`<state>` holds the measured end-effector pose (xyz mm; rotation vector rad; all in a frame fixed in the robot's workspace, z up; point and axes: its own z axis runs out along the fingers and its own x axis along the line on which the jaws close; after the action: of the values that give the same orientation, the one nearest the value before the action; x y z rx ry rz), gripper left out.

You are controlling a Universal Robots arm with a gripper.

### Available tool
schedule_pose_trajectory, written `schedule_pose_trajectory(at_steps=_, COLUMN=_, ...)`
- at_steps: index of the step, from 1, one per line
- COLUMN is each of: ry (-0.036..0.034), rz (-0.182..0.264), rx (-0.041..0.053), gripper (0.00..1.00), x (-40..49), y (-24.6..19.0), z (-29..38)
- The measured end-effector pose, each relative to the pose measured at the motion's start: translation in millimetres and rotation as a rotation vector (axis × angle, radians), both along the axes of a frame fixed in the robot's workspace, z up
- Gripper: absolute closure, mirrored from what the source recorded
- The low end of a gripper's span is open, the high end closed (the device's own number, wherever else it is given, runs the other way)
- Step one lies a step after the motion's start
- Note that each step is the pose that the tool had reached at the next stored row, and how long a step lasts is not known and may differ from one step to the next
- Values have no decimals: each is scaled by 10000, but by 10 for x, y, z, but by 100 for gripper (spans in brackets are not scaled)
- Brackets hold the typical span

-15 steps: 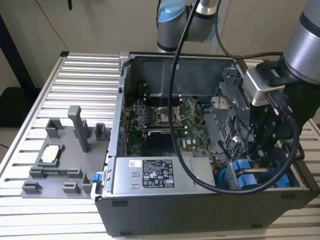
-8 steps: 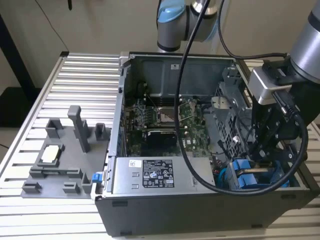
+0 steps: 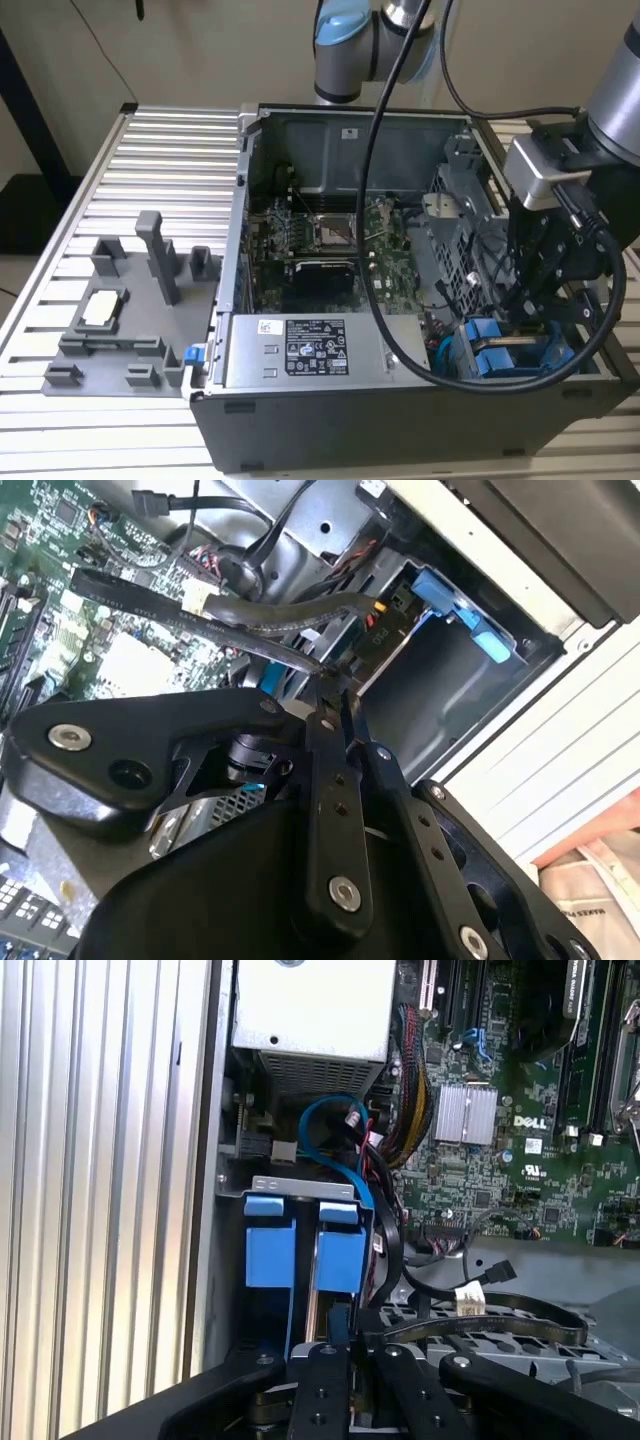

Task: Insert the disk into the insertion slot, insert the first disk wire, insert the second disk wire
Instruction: 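Insert the second disk wire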

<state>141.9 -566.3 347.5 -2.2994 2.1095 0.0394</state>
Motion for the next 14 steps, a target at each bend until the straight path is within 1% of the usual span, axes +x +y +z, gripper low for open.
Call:
schedule_pose_trajectory(at_steps=5, ry=7, rz=-82, rx=0, gripper=84, x=18, y=-2, z=-11)
schedule_pose_trajectory(at_steps=14, ry=8, rz=-428, rx=1, gripper=84, x=24, y=-3, z=-41)
